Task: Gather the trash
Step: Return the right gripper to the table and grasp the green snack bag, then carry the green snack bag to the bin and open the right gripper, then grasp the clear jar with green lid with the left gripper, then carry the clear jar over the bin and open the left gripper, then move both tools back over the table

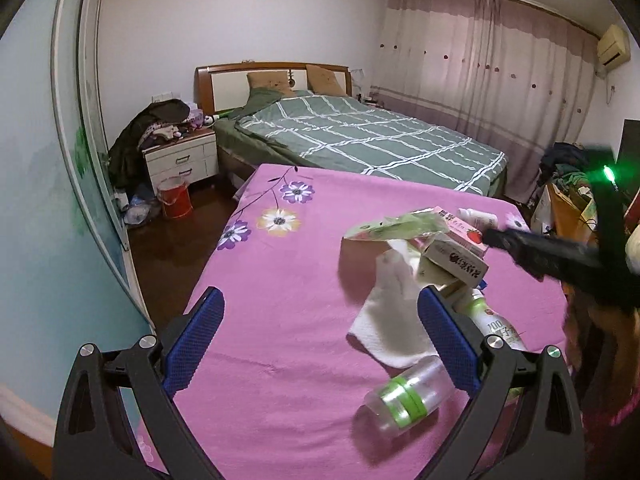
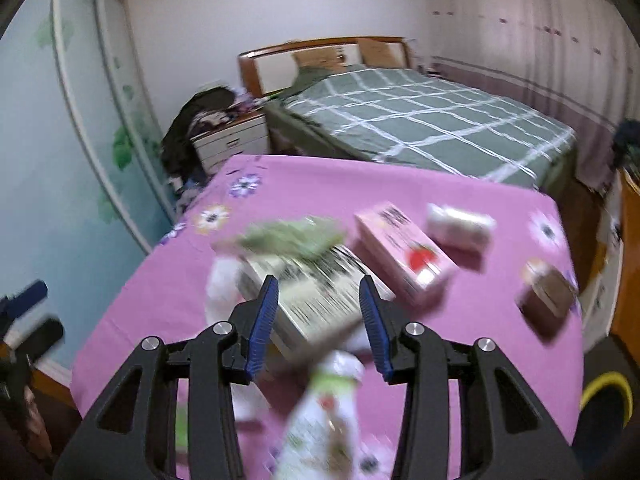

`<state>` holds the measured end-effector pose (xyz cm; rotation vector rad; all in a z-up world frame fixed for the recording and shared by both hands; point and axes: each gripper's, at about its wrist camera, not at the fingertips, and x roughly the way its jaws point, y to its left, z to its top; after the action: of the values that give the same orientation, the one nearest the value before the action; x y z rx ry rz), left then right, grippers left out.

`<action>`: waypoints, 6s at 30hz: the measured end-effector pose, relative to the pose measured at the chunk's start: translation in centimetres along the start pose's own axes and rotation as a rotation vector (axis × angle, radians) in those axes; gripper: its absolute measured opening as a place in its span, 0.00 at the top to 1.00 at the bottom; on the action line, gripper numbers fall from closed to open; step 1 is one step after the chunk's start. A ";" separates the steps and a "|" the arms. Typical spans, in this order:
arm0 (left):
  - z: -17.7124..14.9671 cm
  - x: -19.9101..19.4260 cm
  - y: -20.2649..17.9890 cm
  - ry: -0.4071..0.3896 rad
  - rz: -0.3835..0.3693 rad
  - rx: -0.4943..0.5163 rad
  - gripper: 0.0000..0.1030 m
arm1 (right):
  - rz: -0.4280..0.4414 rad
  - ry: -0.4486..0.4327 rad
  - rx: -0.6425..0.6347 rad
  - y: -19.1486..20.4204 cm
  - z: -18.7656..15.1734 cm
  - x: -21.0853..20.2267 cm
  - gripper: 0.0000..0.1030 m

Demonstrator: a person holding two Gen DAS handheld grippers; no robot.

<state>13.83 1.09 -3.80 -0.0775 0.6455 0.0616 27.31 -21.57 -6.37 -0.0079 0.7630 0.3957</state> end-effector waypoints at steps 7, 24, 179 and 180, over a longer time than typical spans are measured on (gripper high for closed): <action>-0.1 1.1 0.4 0.010 -0.020 -0.001 0.07 | -0.011 0.116 -0.087 3.3 2.9 5.8 0.55; -0.4 2.9 0.9 0.039 -0.040 -0.016 0.07 | 0.015 0.216 -0.040 2.2 6.9 11.0 0.69; -4.8 4.1 -42.6 0.187 -0.603 0.458 0.05 | -0.592 0.054 0.769 -35.8 -28.4 -20.3 0.52; -4.2 3.3 -40.5 0.164 -0.587 0.443 0.05 | -0.588 0.055 0.760 -35.3 -28.1 -20.0 0.52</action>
<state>17.29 -39.47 -6.97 0.1593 0.7660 -0.6579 7.80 -65.38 -18.05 0.4612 0.8857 -0.4675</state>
